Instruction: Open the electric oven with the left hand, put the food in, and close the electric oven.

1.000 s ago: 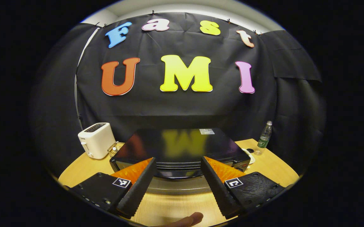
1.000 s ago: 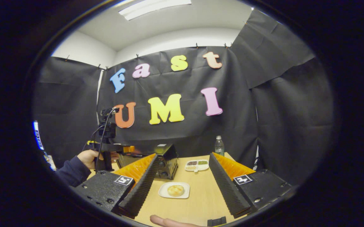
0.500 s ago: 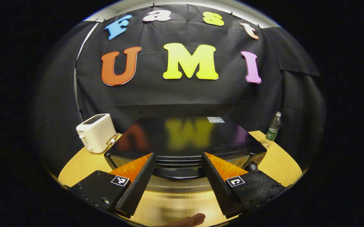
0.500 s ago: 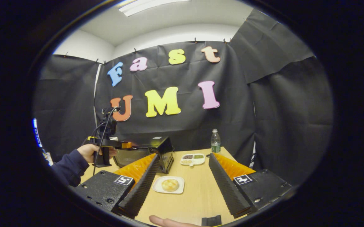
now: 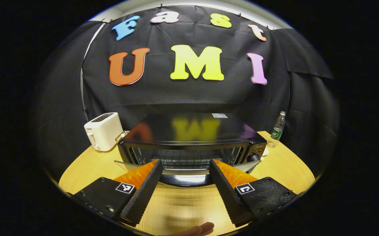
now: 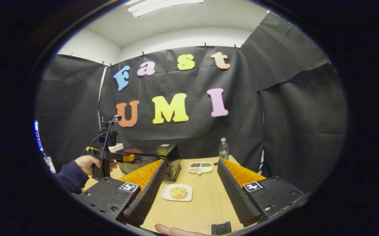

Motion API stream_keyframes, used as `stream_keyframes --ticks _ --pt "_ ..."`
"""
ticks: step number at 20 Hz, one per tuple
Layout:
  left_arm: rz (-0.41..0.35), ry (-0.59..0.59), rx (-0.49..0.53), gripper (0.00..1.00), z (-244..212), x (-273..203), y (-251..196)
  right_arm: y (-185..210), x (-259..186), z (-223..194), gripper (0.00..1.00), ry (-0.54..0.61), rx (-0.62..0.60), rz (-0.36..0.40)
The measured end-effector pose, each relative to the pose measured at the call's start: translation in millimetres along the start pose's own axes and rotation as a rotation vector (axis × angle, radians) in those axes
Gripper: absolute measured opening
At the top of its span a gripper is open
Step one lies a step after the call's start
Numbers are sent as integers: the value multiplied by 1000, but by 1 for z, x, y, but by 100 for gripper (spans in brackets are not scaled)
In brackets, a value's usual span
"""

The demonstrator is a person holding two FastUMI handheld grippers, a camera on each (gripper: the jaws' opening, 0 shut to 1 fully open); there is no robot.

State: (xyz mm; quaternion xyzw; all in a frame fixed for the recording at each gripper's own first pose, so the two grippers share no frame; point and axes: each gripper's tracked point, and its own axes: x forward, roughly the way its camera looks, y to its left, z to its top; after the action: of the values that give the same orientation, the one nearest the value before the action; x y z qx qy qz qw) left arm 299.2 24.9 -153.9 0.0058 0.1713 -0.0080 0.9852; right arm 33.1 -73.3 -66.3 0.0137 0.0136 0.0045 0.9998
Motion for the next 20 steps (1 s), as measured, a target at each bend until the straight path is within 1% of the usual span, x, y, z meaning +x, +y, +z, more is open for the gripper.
stream_keyframes --ticks 7,14,20 --pt "-2 4 11 96 -35 -28 -2 14 -10 8 98 -16 -12 4" --pt "0 -4 17 96 -68 -45 -3 16 -13 8 98 -21 3 -6" --pt "0 30 18 96 -106 -56 -5 26 -9 1 98 -3 -15 5"
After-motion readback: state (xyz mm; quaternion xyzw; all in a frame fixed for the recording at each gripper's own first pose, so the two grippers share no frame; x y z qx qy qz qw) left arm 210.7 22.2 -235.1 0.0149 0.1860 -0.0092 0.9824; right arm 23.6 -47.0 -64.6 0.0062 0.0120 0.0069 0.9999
